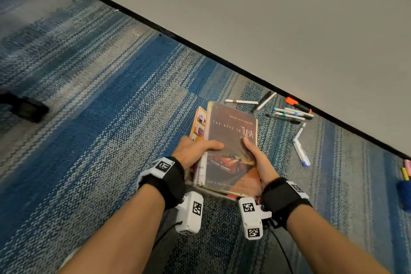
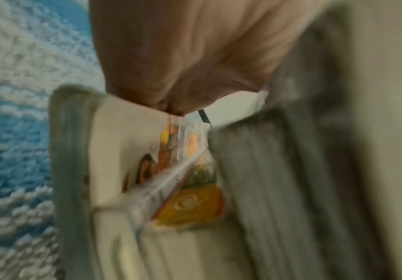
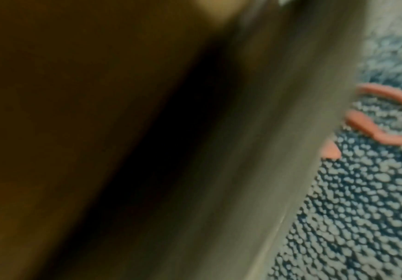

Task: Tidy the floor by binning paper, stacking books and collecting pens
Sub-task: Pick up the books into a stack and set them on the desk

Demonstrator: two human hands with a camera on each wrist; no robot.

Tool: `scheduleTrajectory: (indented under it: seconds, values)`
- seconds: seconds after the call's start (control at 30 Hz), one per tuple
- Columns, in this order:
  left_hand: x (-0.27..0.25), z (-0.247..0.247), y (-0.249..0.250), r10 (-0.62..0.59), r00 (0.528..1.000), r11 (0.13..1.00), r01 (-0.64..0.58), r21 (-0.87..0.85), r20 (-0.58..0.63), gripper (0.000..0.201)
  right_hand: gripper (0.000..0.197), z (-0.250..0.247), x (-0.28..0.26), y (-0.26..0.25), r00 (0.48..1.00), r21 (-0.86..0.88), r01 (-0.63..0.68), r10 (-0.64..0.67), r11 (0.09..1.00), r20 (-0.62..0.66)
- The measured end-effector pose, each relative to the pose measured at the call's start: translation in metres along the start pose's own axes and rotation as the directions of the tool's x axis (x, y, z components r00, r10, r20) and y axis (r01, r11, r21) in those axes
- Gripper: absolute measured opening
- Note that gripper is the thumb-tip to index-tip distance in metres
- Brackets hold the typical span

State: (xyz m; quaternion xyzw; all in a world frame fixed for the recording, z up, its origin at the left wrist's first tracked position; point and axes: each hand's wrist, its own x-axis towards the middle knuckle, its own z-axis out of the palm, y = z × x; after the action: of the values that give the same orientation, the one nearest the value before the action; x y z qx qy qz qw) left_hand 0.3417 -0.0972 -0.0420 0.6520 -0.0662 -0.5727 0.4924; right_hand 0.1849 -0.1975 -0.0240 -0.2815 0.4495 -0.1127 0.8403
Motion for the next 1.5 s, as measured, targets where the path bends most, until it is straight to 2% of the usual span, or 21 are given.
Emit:
scheduleTrajectory:
  seconds: [0.07, 0.1, 0.13, 0.17, 0.2, 0.37, 0.47, 0.53, 0.6, 0.63, 0.73, 0.77, 0.83, 0.93, 1.07, 1.17, 1.27, 1.33, 1.4, 1.47, 1.5]
  values:
    - [-0.018, 0.008, 0.029, 0.012, 1.000, 1.000, -0.012, -0.019, -0.012, 0.072, 0.043, 0.013, -0.021, -0.025, 0.999, 0.033, -0.033, 0.032, 0.999, 0.013]
    - [-0.043, 0.019, 0.058, -0.026, 1.000, 1.000, 0.026, -0.004, -0.009, 0.078, 0.042, 0.022, -0.050, -0.052, 0.999, 0.063, -0.050, 0.049, 0.997, 0.024]
    - [-0.059, 0.023, 0.077, -0.046, 0.999, 0.999, 0.045, -0.009, -0.021, 0.086, 0.041, 0.031, -0.062, -0.068, 0.999, 0.033, -0.042, 0.042, 0.999, 0.025]
    - [-0.064, 0.022, 0.076, -0.039, 0.999, 0.999, 0.038, -0.038, -0.026, 0.091, 0.041, 0.037, -0.069, -0.068, 0.999, -0.003, -0.038, 0.038, 0.999, -0.014]
    - [-0.073, 0.023, 0.087, -0.029, 1.000, 0.998, 0.029, -0.058, -0.007, 0.090, 0.042, 0.044, -0.078, -0.080, 0.999, -0.026, -0.037, 0.036, 0.999, -0.030]
    - [-0.171, 0.069, 0.203, -0.004, 0.998, 1.000, 0.002, 0.023, 0.066, 0.074, 0.059, 0.090, -0.188, -0.188, 0.997, -0.058, -0.065, 0.062, 0.996, -0.052]
    - [-0.228, 0.100, 0.272, 0.019, 0.988, 0.997, -0.030, 0.072, 0.155, 0.044, 0.066, 0.113, -0.258, -0.244, 0.990, -0.094, -0.059, 0.046, 0.994, -0.131]
    - [-0.271, 0.124, 0.310, 0.019, 0.975, 0.994, -0.042, 0.102, 0.220, 0.049, 0.074, 0.125, -0.312, -0.280, 0.981, -0.127, -0.063, 0.038, 0.990, -0.189]
    - [-0.316, 0.150, 0.345, 0.020, 0.965, 0.987, -0.061, 0.147, 0.263, 0.046, 0.076, 0.136, -0.372, -0.314, 0.976, -0.124, -0.042, 0.014, 0.991, -0.218]
    - [-0.340, 0.163, 0.362, 0.018, 0.961, 0.981, -0.069, 0.179, 0.275, 0.047, 0.075, 0.141, -0.408, -0.330, 0.971, -0.098, -0.018, -0.006, 0.995, -0.237]
    - [-0.398, 0.192, 0.391, -0.063, 0.943, 0.953, -0.041, 0.300, 0.328, 0.088, 0.055, 0.156, -0.502, -0.356, 0.963, 0.008, 0.055, -0.051, 0.998, -0.266]
    - [-0.419, 0.201, 0.400, -0.084, 0.929, 0.942, -0.044, 0.334, 0.361, 0.088, 0.047, 0.161, -0.533, -0.361, 0.963, 0.028, 0.072, -0.062, 0.997, -0.264]
    - [-0.465, 0.221, 0.420, -0.120, 0.886, 0.923, -0.066, 0.378, 0.449, 0.075, 0.032, 0.167, -0.590, -0.363, 0.950, 0.052, 0.121, -0.100, 0.991, -0.295]
    - [-0.518, 0.249, 0.432, -0.173, 0.803, 0.881, -0.133, 0.455, 0.571, 0.069, 0.028, 0.167, -0.661, -0.348, 0.911, 0.069, 0.176, -0.136, 0.982, -0.389]
    - [-0.569, 0.295, 0.415, -0.258, 0.682, 0.827, -0.211, 0.522, 0.684, 0.057, 0.049, 0.156, -0.745, -0.307, 0.847, 0.127, 0.262, -0.165, 0.957, -0.505]
    - [-0.612, 0.334, 0.391, -0.353, 0.584, 0.773, -0.257, 0.580, 0.730, 0.044, 0.059, 0.137, -0.804, -0.271, 0.777, 0.146, 0.347, -0.196, 0.927, -0.598]
    - [-0.651, 0.375, 0.360, -0.421, 0.495, 0.725, -0.319, 0.610, 0.760, 0.042, 0.065, 0.112, -0.861, -0.232, 0.672, 0.118, 0.438, -0.237, 0.891, -0.701]
    - [-0.673, 0.408, 0.338, -0.448, 0.438, 0.702, -0.367, 0.610, 0.780, 0.053, 0.057, 0.095, -0.897, -0.207, 0.592, 0.082, 0.492, -0.265, 0.867, -0.761]
    - [-0.697, 0.444, 0.318, -0.469, 0.357, 0.680, -0.439, 0.588, 0.808, 0.055, 0.052, 0.074, -0.931, -0.186, 0.516, 0.050, 0.547, -0.289, 0.836, -0.806]
    - [-0.722, 0.483, 0.298, -0.474, 0.279, 0.662, -0.513, 0.547, 0.835, 0.052, 0.059, 0.048, -0.965, -0.169, 0.421, -0.010, 0.587, -0.317, 0.809, -0.850]
    - [-0.732, 0.504, 0.286, -0.471, 0.271, 0.654, -0.532, 0.538, 0.840, 0.055, 0.064, 0.032, -0.982, -0.162, 0.370, -0.062, 0.589, -0.337, 0.806, -0.866]
